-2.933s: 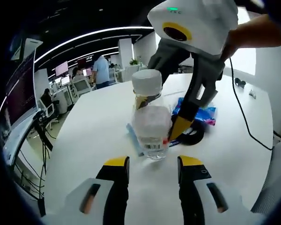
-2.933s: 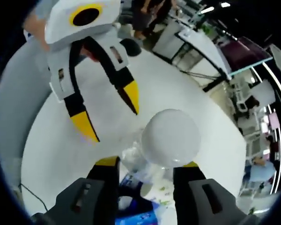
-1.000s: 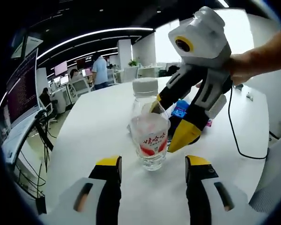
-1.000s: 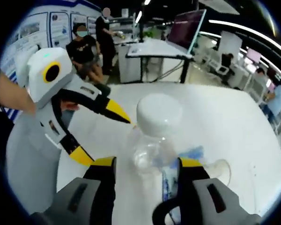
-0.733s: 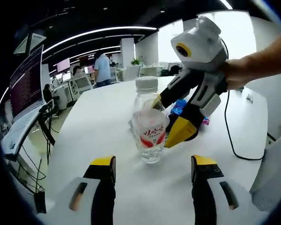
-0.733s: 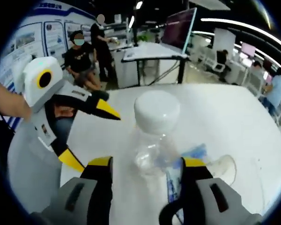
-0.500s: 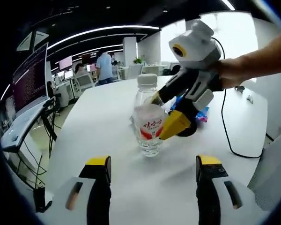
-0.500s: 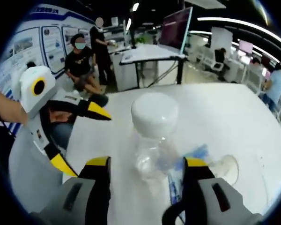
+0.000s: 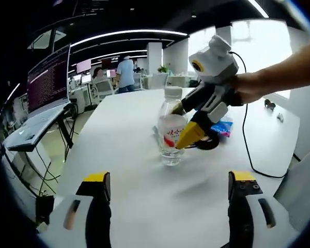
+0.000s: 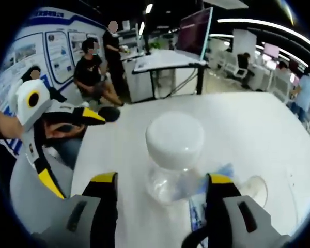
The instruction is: Arrange the tabletop items into an orderly group along one side of the table until the central work area is clear of visible clutter.
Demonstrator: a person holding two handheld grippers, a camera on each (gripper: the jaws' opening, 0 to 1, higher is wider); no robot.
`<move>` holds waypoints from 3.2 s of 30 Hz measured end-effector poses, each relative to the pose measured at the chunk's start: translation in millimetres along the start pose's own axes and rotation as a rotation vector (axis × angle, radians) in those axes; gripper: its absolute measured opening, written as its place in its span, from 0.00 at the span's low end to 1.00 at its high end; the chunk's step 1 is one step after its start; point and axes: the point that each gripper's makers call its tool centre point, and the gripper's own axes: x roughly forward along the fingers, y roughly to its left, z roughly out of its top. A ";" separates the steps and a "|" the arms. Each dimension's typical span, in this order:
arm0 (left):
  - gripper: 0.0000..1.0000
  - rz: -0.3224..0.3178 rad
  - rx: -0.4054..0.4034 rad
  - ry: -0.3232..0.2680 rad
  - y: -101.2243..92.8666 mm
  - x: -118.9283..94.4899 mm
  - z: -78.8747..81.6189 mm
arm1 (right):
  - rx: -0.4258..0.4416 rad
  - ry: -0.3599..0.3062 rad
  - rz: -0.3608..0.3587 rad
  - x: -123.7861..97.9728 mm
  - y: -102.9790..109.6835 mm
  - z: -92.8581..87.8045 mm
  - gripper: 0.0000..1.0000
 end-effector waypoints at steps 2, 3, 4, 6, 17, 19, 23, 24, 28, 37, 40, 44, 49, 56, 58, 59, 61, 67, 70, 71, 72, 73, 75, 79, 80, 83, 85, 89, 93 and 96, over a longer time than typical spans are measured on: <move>1.00 0.002 -0.006 -0.010 -0.3 -3.9 1.5 | 0.000 0.000 -0.002 0.9 -1.2 0.8 0.67; 1.00 0.006 -0.009 -0.016 -0.4 -7.0 2.0 | -0.002 0.003 -0.002 1.3 -1.8 1.0 0.67; 1.00 0.007 -0.007 -0.018 -0.3 -9.0 1.7 | -0.002 0.002 -0.002 1.5 -2.2 1.5 0.67; 1.00 0.016 -0.004 -0.020 -0.2 -13.9 0.9 | -0.003 0.007 -0.005 2.1 -4.3 2.0 0.67; 1.00 0.055 -0.007 -0.109 -5.1 -39.4 21.6 | -0.008 0.007 -0.018 4.1 -7.6 2.3 0.61; 1.00 0.068 -0.016 -0.132 -8.0 -43.6 25.3 | -0.007 0.010 -0.016 4.8 -7.0 1.0 0.59; 1.00 0.063 -0.004 -0.173 -18.9 -48.6 33.0 | -0.005 0.012 -0.010 5.3 -6.0 -0.6 0.52; 1.00 0.056 -0.012 -0.184 -22.1 -48.8 35.1 | -0.004 0.011 -0.013 5.4 -6.5 -0.5 0.52; 1.00 0.039 -0.060 -0.205 -36.3 -48.0 36.9 | -0.016 0.017 -0.035 4.2 -9.9 -1.5 0.44; 1.00 0.004 -0.091 -0.226 -53.1 -48.7 38.2 | -0.024 0.027 -0.039 3.3 -10.7 -2.5 0.41; 1.00 0.021 -0.118 -0.246 -47.3 -52.8 39.4 | -0.030 0.025 -0.045 2.8 -10.4 -2.5 0.40; 1.00 0.034 -0.143 -0.273 -43.2 -55.9 42.5 | -0.029 0.022 -0.043 2.8 -10.8 -3.0 0.40; 0.98 0.039 -0.117 -0.290 -43.7 -56.3 42.8 | -0.027 0.023 -0.043 2.7 -9.3 -1.1 0.39; 0.96 0.050 -0.032 -0.319 -48.2 -57.1 49.7 | -0.037 -0.002 -0.028 3.8 -5.9 7.3 0.39; 0.95 0.046 -0.033 -0.306 -47.7 -55.5 47.2 | -0.036 -0.006 -0.026 4.0 -6.0 9.6 0.39; 0.95 0.052 -0.035 -0.306 -46.2 -55.8 46.8 | -0.035 -0.007 -0.026 4.8 -7.7 10.8 0.39; 0.95 0.059 -0.048 -0.316 -43.6 -56.9 47.5 | -0.039 -0.002 -0.022 6.1 -8.3 13.6 0.39; 0.99 0.047 0.014 -0.307 -51.2 -55.0 47.4 | -0.046 -0.009 -0.018 9.0 -10.4 25.7 0.39; 0.98 0.048 0.021 -0.306 -50.6 -55.3 47.1 | -0.051 -0.016 -0.022 13.3 -15.4 34.0 0.39; 0.98 0.048 0.021 -0.310 -50.6 -55.8 47.5 | -0.052 -0.016 -0.022 14.7 -16.9 35.9 0.39; 0.98 0.050 0.016 -0.317 -49.8 -56.5 48.5 | -0.055 -0.016 -0.026 17.1 -19.3 38.4 0.39; 0.98 0.051 -0.003 -0.325 -47.3 -57.5 49.1 | -0.058 -0.014 -0.028 18.9 -21.4 39.9 0.39; 0.98 0.061 -0.031 -0.333 -42.6 -58.8 49.1 | -0.060 -0.011 -0.033 23.1 -25.6 43.8 0.39; 0.98 0.068 -0.057 -0.337 -38.8 -59.2 48.6 | -0.057 -0.022 -0.034 30.1 -32.1 54.9 0.39; 0.98 0.070 -0.064 -0.337 -37.7 -59.3 48.2 | -0.056 -0.025 -0.034 31.6 -33.0 57.4 0.39; 0.98 0.073 -0.068 -0.343 -36.9 -59.7 48.6 | -0.064 -0.029 -0.035 37.5 -36.4 65.3 0.39; 0.98 0.071 -0.065 -0.338 -38.3 -59.1 48.9 | -0.073 -0.029 -0.035 41.4 -38.2 70.1 0.39; 0.98 0.073 -0.058 -0.334 -39.1 -58.7 49.1 | -0.071 -0.037 -0.035 48.3 -42.8 77.3 0.39; 0.98 0.080 -0.054 -0.322 -37.7 -58.2 46.5 | -0.059 -0.046 -0.042 53.7 -48.6 81.3 0.39; 0.96 0.088 -0.039 -0.305 -37.0 -57.1 43.4 | -0.050 -0.045 -0.050 57.8 -52.0 82.3 0.39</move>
